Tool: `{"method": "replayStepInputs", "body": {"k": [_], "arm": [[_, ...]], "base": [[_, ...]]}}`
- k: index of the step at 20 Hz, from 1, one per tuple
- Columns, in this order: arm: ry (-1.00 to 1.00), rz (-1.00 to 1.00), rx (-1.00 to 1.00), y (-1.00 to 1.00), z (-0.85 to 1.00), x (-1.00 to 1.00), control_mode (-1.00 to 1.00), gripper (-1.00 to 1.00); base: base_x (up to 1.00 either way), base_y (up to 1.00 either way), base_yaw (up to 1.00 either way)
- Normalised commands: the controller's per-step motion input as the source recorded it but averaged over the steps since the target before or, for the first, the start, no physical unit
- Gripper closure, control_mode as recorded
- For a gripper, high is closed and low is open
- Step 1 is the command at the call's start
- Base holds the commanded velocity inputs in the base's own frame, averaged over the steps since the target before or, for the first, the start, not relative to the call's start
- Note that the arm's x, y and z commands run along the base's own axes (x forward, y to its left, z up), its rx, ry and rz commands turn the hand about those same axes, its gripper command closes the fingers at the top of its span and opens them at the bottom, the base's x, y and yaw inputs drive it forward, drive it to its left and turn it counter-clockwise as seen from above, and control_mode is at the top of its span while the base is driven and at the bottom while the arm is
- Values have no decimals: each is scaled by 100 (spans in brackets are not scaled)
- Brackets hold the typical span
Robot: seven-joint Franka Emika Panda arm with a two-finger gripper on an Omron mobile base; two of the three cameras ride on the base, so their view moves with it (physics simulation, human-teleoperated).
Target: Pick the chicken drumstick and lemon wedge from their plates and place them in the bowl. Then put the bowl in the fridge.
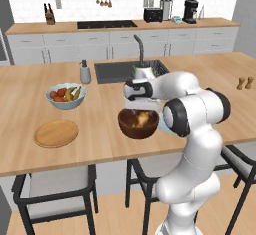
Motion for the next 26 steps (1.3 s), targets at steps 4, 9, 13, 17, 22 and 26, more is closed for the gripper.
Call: {"method": "replayStepInputs", "body": {"k": [4, 9, 13, 17, 22, 26], "arm": [[0, 28, 0, 62, 37, -55, -100, -100], [8, 38, -2, 74, 5, -10, -100, -100], [8, 36, 0, 15, -24, 0, -100, -100], [0, 27, 0, 0, -34, 0, -100, -100], [0, 15, 0, -3, -21, 2, -100, -100], [0, 9, 0, 0, -16, 12, -100, -100]], "base": [[0, 0, 0], [0, 0, 0], [0, 0, 0], [0, 0, 0], [0, 0, 0], [0, 0, 0]]}}
